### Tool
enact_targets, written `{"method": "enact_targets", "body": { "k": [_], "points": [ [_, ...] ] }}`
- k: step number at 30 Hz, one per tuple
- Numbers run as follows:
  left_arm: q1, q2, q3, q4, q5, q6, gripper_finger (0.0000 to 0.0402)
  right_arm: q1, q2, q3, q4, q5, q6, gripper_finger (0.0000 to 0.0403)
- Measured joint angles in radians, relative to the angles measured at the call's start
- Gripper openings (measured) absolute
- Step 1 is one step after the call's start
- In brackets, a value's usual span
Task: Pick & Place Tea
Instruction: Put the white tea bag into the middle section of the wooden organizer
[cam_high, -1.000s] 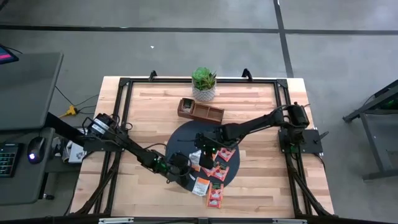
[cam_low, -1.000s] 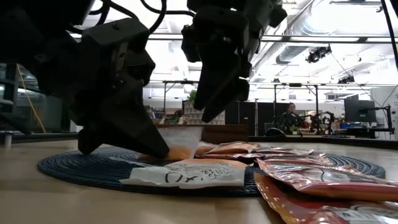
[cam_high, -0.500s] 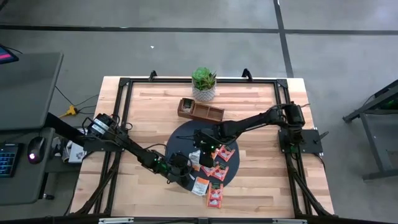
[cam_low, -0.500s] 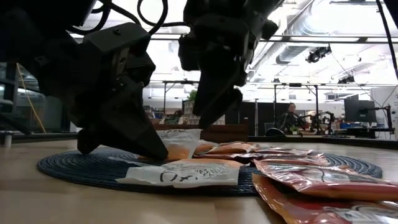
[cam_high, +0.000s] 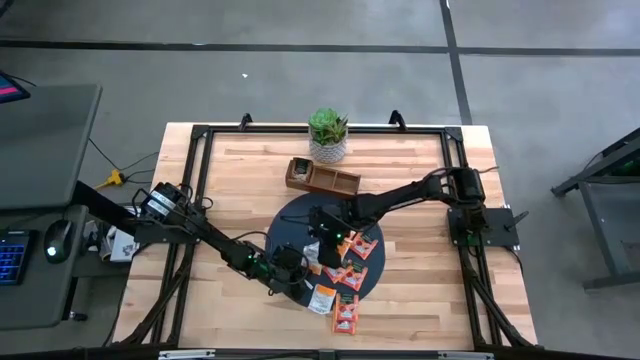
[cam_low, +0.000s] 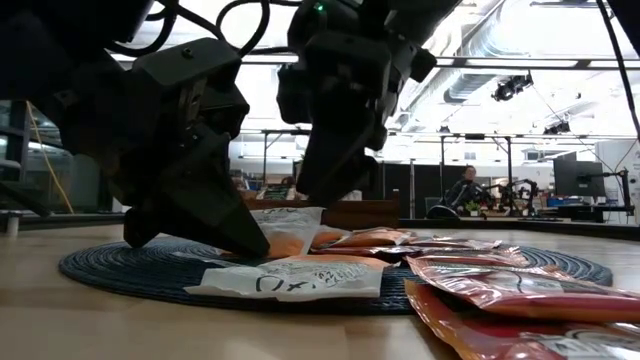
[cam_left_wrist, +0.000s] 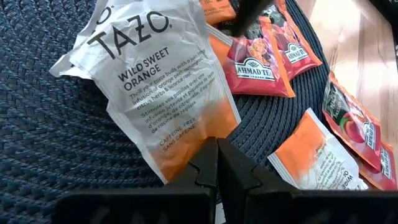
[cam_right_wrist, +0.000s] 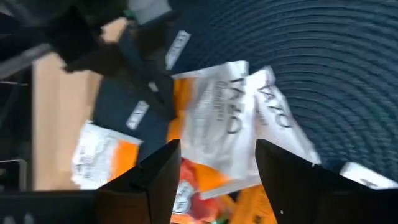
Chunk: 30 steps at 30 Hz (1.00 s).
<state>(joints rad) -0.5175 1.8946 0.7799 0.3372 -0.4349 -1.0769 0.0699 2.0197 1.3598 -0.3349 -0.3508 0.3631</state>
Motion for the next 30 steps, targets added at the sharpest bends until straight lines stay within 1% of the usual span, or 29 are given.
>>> {"method": "enact_targets", "body": {
  "k": [9, 13, 16, 20, 21, 30],
  "points": [
    [0.000, 0.001, 0.000, 0.001, -0.002, 0.003, 0.0000, 0.031, 0.000, 0.000, 0.009, 0.017, 0.021, 0.0155],
    [0.000, 0.001, -0.001, 0.001, -0.002, 0.004, 0.0000, 0.031, 0.000, 0.000, 0.008, 0.021, 0.028, 0.0126],
    [0.000, 0.001, -0.001, 0.001, -0.003, 0.005, 0.0000, 0.030, 0.000, 0.000, 0.007, 0.030, 0.029, 0.0092],
    [0.000, 0.001, -0.001, 0.003, -0.003, 0.006, 0.0000, 0.031, 0.000, 0.000, 0.007, 0.049, 0.029, 0.0024],
    [0.000, 0.001, -0.001, 0.003, -0.003, 0.006, 0.0000, 0.031, 0.000, 0.000, 0.007, 0.054, 0.026, 0.0012],
    [0.000, 0.001, -0.002, 0.009, -0.002, 0.008, 0.0001, 0.035, 0.000, 0.000, 0.010, 0.050, -0.006, 0.0002]
  ]
}}
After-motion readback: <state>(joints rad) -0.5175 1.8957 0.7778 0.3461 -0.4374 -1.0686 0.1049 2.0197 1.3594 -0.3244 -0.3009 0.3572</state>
